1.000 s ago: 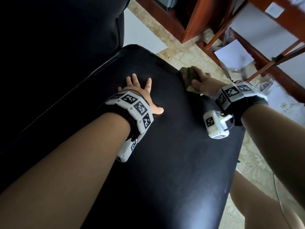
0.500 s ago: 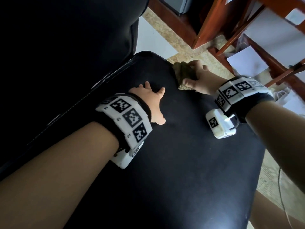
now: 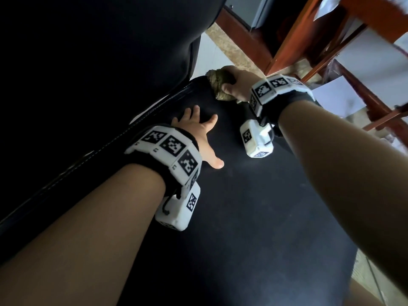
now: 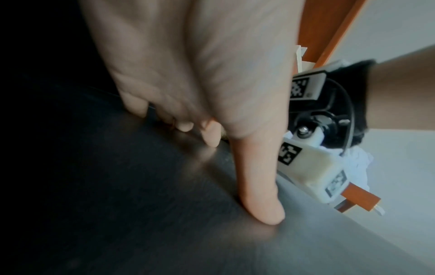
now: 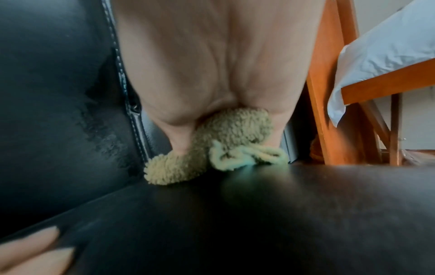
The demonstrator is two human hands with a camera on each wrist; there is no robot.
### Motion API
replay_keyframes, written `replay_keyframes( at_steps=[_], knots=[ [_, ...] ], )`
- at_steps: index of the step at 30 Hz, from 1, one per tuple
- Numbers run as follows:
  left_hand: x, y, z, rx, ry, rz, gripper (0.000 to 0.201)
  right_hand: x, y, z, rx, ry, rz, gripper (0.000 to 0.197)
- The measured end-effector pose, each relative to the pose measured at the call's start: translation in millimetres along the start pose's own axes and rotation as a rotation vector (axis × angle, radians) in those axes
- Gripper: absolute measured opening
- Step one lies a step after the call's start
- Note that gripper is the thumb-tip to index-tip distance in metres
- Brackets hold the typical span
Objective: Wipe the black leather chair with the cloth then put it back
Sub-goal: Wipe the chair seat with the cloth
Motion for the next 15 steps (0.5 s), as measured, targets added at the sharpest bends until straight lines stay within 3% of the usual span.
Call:
replay_keyframes(
  at_steps=[10,15],
  knots=[
    [2.2,0.9,0.9,0.002,-0.005,-0.041,0.109,39.4,1.6,17.8,0.035,-0.063,-0.051,0.048],
    [4.0,1.1,4.1,0.017,-0.008,-0.024,0.107,18.4,2.7,12.8,-0.009,-0.019,-0.01,0.048]
  ],
)
Point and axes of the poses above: each hand's wrist, its own z-axis away from the middle knuckle, its own y-axis out of the back of the hand, x = y × z, the point moved 10 cm from there along -z, towards the middle knuckle, and after that the axes turned 3 degrees about z, right-handed, at the moved point
